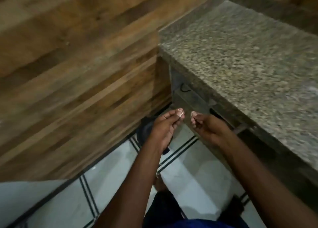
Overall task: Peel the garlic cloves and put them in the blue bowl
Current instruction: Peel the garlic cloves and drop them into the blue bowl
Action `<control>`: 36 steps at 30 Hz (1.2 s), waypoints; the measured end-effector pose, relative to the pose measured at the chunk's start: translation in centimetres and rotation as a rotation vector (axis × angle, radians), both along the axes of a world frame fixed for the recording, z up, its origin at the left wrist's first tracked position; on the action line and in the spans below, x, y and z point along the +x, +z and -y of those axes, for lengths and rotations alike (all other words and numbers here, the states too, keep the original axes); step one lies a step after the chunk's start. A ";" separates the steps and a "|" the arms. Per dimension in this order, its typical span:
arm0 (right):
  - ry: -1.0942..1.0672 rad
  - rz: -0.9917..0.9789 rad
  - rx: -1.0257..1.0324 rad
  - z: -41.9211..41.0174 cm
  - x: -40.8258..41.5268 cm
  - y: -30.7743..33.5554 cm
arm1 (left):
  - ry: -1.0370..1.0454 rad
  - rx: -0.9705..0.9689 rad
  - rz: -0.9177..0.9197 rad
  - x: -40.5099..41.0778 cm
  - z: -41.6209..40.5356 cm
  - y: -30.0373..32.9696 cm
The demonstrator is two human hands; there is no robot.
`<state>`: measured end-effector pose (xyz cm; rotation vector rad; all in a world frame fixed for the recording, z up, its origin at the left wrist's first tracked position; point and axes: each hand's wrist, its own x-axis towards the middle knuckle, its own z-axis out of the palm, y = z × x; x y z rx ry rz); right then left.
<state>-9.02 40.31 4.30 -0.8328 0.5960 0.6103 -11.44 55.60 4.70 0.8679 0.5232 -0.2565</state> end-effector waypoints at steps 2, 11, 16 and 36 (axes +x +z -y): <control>0.064 0.011 0.025 -6.0 1.1 -0.6 | 0.061 0.014 -0.012 0.0 -5.9 -0.7; 0.232 -0.035 -0.028 -21.8 4.1 -5.0 | 0.209 0.026 -0.114 0.3 -20.5 -5.6; 0.254 -0.065 -0.153 -25.5 5.2 -9.1 | 0.240 0.042 -0.185 0.9 -24.3 -10.0; 0.382 -0.176 -0.661 -25.3 12.5 -44.6 | -0.145 0.566 -0.442 10.9 -23.2 -48.0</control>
